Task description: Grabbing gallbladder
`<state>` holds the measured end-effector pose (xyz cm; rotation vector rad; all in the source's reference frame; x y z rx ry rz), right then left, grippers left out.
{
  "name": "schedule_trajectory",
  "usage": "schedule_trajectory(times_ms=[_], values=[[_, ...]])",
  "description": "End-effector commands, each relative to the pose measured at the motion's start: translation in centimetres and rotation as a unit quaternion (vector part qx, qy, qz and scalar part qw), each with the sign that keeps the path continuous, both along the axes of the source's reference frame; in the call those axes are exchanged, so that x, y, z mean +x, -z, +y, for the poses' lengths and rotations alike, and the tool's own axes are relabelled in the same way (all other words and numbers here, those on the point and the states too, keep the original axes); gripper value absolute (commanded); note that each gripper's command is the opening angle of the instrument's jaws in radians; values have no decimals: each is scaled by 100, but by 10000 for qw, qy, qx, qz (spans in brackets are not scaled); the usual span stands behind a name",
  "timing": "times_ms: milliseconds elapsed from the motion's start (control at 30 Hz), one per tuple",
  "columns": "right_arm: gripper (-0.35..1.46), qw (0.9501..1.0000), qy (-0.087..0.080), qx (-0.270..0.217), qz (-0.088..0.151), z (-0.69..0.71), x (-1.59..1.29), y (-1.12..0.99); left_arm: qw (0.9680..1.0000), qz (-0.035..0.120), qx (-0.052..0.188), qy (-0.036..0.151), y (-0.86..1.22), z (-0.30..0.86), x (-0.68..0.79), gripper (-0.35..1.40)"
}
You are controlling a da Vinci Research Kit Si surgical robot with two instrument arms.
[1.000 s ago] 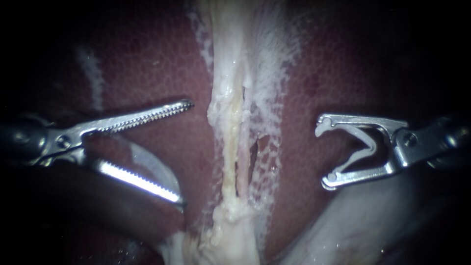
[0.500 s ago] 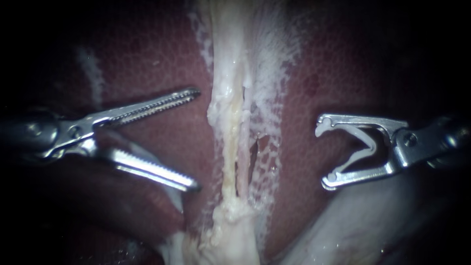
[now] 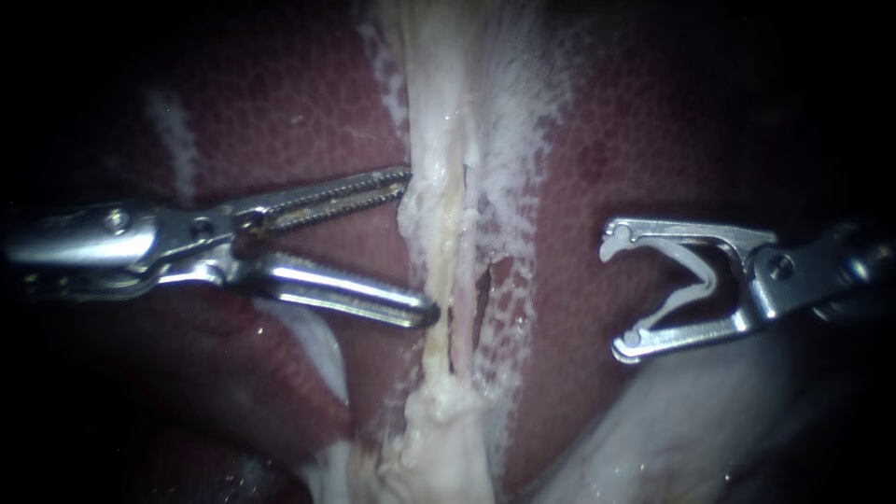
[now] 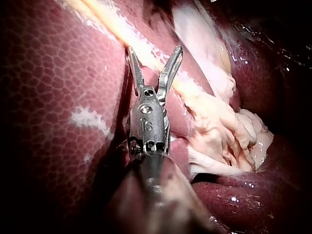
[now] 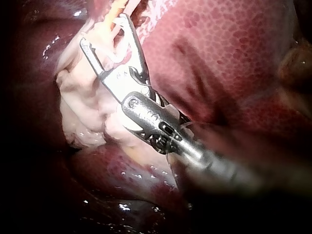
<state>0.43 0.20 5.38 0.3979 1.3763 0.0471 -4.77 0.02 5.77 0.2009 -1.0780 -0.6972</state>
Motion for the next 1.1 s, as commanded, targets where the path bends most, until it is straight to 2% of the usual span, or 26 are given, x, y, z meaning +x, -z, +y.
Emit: schedule_trajectory(times_ms=[33, 100, 200, 267, 300, 433, 600, 1100], values=[[60, 10000, -1, 0, 0, 0, 0, 0, 10000, 31, 32, 23, -2, 1, 1, 56], [60, 10000, -1, 0, 0, 0, 0, 0, 9999, 53, 113, 108, -5, 3, 1, 48], [60, 10000, -1, 0, 0, 0, 0, 0, 9995, 105, 236, 191, -7, 5, 1, 12], [60, 10000, -1, 0, 0, 0, 0, 0, 9990, 130, 353, 254, -7, 6, 2, -23], [60, 10000, -1, 0, 0, 0, 0, 0, 9988, 141, 384, 270, -8, 7, 3, -35], [60, 10000, -1, 0, 0, 0, 0, 0, 9978, 186, 533, 339, -8, 6, 6, -35], [60, 10000, -1, 0, 0, 0, 0, 0, 9972, 236, 605, 368, -6, 6, 7, -35], [60, 10000, -1, -1, 0, 0, 0, 0, 9969, 276, 605, 411, -4, 4, 8, -35]])
